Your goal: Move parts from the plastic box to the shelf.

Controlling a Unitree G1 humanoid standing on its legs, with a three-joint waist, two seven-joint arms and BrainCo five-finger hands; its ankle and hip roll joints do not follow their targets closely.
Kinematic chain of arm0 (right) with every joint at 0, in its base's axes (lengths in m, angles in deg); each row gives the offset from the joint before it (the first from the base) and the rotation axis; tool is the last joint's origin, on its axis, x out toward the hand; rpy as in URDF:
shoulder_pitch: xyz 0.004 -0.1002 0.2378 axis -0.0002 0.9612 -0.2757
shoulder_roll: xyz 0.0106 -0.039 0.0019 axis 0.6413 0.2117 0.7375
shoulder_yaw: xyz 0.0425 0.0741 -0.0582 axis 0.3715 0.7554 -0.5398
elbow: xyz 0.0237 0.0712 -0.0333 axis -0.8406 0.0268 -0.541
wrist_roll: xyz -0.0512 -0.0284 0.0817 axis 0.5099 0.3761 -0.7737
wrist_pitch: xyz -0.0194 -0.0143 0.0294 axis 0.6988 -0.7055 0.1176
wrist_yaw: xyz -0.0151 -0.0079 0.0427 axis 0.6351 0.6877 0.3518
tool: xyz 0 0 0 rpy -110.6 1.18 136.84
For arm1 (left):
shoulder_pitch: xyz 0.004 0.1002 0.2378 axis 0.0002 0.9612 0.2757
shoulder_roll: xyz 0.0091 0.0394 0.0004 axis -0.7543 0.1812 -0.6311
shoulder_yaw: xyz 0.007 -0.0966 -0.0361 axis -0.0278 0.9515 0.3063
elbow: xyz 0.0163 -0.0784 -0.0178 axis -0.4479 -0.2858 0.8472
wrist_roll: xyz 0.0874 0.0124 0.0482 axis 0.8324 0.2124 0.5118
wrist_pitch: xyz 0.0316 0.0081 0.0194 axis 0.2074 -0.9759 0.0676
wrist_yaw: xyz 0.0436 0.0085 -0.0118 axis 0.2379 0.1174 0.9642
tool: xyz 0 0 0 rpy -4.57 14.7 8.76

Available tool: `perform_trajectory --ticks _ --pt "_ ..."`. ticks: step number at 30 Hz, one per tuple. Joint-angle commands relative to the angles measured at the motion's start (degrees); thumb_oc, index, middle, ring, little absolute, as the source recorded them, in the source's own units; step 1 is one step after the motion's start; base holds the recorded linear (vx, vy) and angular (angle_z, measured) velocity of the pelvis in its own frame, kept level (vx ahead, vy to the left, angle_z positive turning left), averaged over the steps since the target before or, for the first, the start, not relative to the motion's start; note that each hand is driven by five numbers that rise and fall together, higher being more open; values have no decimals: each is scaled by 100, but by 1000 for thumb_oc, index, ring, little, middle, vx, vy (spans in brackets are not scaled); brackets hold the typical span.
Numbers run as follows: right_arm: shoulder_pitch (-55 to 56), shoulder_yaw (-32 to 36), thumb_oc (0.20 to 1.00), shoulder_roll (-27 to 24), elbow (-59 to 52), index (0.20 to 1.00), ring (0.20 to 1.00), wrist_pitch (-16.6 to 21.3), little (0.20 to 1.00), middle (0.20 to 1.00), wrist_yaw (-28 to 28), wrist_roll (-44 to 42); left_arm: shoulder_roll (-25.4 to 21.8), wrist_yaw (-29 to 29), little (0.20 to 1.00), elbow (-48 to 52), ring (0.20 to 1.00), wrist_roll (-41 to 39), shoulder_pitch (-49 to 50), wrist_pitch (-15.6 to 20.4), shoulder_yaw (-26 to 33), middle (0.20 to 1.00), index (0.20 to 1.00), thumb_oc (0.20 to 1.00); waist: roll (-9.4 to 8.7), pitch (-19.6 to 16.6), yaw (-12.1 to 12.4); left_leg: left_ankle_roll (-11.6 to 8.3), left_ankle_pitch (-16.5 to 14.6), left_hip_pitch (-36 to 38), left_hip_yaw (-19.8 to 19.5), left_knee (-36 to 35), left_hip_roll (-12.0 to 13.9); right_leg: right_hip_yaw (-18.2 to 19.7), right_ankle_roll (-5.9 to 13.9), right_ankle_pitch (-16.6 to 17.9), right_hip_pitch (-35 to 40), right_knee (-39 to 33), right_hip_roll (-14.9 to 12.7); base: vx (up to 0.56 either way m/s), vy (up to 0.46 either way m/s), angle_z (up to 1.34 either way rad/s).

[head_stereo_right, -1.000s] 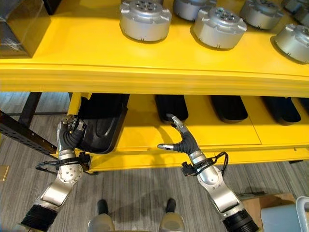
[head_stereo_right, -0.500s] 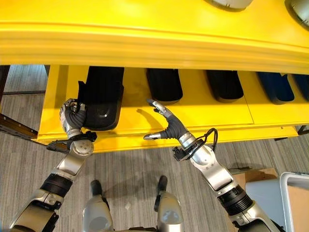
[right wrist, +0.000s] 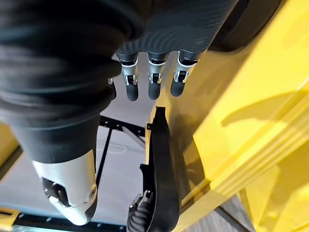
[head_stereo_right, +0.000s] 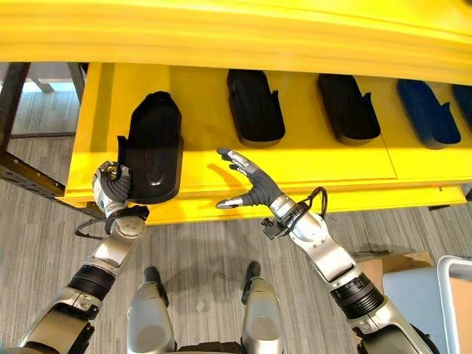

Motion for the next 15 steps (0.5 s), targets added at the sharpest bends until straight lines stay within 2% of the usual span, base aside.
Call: perform_trajectory --ticks 1,2,6,11,15 --pt "-16 35 1000 230 -172 1000 1000 90 1000 1000 -43 -173 -43 224 200 65 200 132 -191 203 20 200 200 200 18 -381 5 338 -427 55 687 529 85 -349 -229 -627 127 721 24 79 60 -1" --pt "-74 -21 1000 273 -156 1000 1000 -21 1000 1000 -40 -258 -44 298 200 -117 200 98 -297 190 66 200 200 200 50 -420 -15 363 -539 17 702 762 135 -324 -236 -709 78 961 -58 75 73 2" --pt "-53 -97 1000 275 -186 1000 1000 -215 1000 1000 -68 -219 -149 377 200 -647 200 -1 -614 148 174 200 200 200 134 -521 -102 401 -648 42 724 999 144 -232 -224 -792 40 1252 -200 110 94 0" --pt "-14 -165 1000 244 -179 1000 1000 -423 1000 1000 -171 -175 -308 376 200 -1300 200 -145 -1018 158 296 200 200 200 217 -637 -214 403 -668 121 776 1081 131 -143 -205 -813 37 1368 -297 134 87 -3" --pt "-46 -161 1000 148 -245 1000 1000 -568 1000 1000 -248 -191 -537 397 200 -1714 200 -163 -1407 -7 266 200 200 200 253 -649 -326 388 -677 75 809 1148 133 -45 -208 -830 -94 1463 -332 73 77 -5"
